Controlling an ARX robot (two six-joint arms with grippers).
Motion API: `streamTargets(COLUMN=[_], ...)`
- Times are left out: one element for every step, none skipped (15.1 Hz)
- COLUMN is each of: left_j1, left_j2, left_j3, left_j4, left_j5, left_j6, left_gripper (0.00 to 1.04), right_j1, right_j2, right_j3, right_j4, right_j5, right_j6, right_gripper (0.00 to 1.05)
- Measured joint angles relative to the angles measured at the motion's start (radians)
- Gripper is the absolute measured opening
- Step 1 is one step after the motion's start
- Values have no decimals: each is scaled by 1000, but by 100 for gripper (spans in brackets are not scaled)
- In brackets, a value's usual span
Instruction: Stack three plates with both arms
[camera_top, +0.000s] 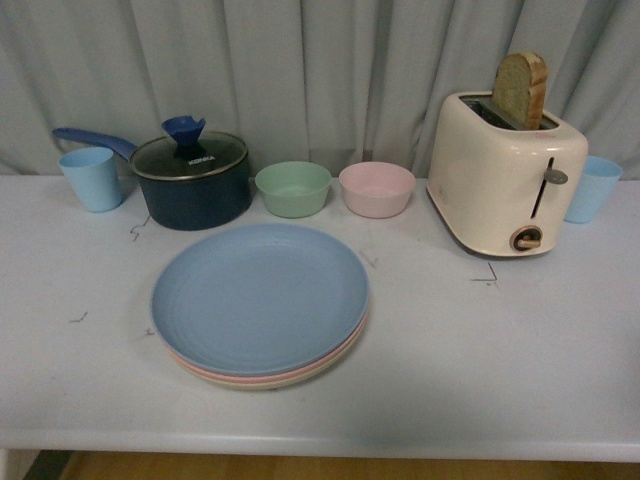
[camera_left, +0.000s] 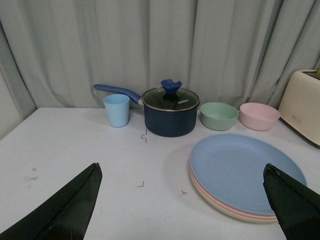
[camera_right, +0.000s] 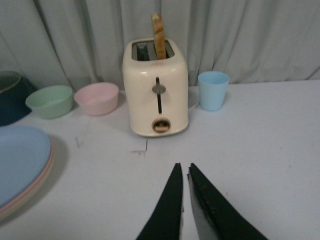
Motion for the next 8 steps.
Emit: streamTargets(left_j1=[0, 0, 0, 0, 0, 0, 0, 0], left_j2=[0, 0, 0, 0, 0, 0, 0, 0], left_j3=[0, 0, 0, 0, 0, 0, 0, 0], left_j4=[0, 0, 0, 0, 0, 0, 0, 0], left_j5=[0, 0, 0, 0, 0, 0, 0, 0], left_j6=[0, 0, 0, 0, 0, 0, 0, 0], left_gripper=[98, 98, 98, 98, 98, 98, 98, 98], right_j1=[0, 0, 0, 0, 0, 0, 0, 0], right_j2=[-153, -301, -454, -474, -506, -550, -602, -642], right_j3=[-63, -84, -84, -85, -92, -92, -92, -92], right_j4=[-113, -193, -289, -312, -344, -384, -425, -459], right_j5=[0, 0, 0, 0, 0, 0, 0, 0], right_j6=[-11, -20, -25, -25, -25, -25, -25, -26], right_gripper=[1, 2, 2, 2, 2, 2, 2, 2])
